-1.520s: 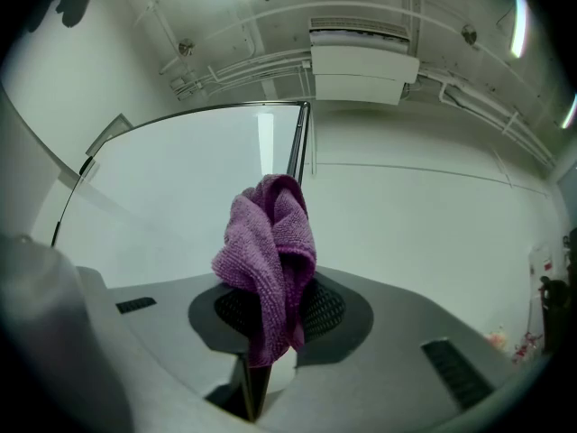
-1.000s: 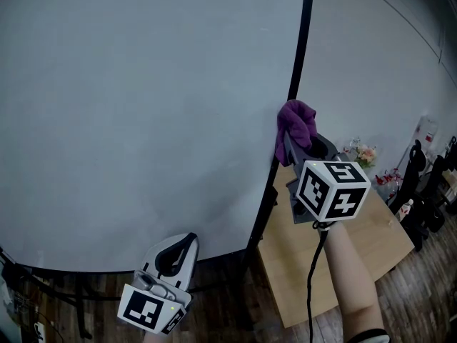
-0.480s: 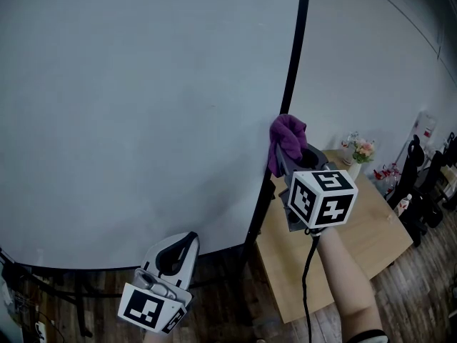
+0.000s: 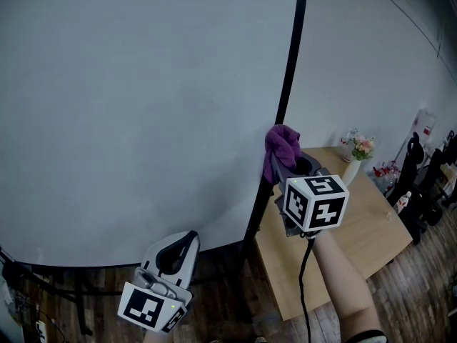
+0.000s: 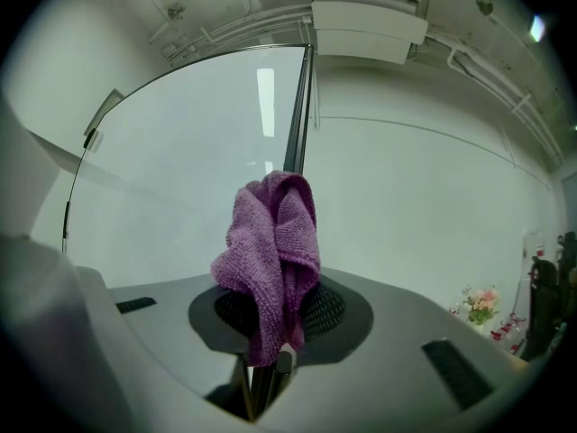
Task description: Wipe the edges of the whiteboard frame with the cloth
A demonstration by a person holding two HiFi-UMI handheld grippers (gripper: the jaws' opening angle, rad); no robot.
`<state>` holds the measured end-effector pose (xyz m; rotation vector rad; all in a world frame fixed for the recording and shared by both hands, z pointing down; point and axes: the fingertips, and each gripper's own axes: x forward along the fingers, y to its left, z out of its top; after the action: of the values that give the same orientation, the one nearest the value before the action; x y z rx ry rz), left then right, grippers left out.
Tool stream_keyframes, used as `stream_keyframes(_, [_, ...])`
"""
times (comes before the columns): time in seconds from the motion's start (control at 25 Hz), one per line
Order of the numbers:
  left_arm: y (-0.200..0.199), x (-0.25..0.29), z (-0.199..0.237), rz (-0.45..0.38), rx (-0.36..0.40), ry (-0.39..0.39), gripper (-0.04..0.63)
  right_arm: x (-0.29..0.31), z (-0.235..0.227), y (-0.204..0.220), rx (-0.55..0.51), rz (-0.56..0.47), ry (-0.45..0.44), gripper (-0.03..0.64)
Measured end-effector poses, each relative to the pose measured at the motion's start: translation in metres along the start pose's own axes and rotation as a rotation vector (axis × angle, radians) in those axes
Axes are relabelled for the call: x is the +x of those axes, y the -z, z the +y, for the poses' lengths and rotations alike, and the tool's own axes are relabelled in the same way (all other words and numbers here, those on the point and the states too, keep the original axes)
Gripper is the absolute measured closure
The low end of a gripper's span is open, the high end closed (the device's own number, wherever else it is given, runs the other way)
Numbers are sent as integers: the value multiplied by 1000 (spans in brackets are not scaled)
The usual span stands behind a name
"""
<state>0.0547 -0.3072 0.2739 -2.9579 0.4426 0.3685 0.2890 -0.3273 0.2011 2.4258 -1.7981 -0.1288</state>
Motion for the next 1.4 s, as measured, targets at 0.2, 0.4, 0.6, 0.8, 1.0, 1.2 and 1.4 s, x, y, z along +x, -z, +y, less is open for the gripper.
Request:
stream_keyframes(0.2, [0,-2,-2,1,-5,4,578,0,4,13,-2,29,-2,538])
stream_keyframes(0.4, [3,-4,-2,5,-7,3,578,0,6,20,9,37,-1,538])
stream_keyframes(0.6, [3,-5,-3,7,-10,2,578,0,7,32,16,65,-2,540])
stream_keyframes(0.8, [4,-7,-4,10,-12,4,578,0,11,56,12,110,-1,539])
stream_keyframes(1.0, [8,-7,-4,17,-15,6,578,1,13,71,23,126,4,538])
stream_keyframes(1.2, [12,-7,-2,29,-16,1,578,2,12,74,27,115,14,538])
stream_keyframes(1.4, [20,-8,0,42,-18,4,578,3,13,78,35,102,23,539])
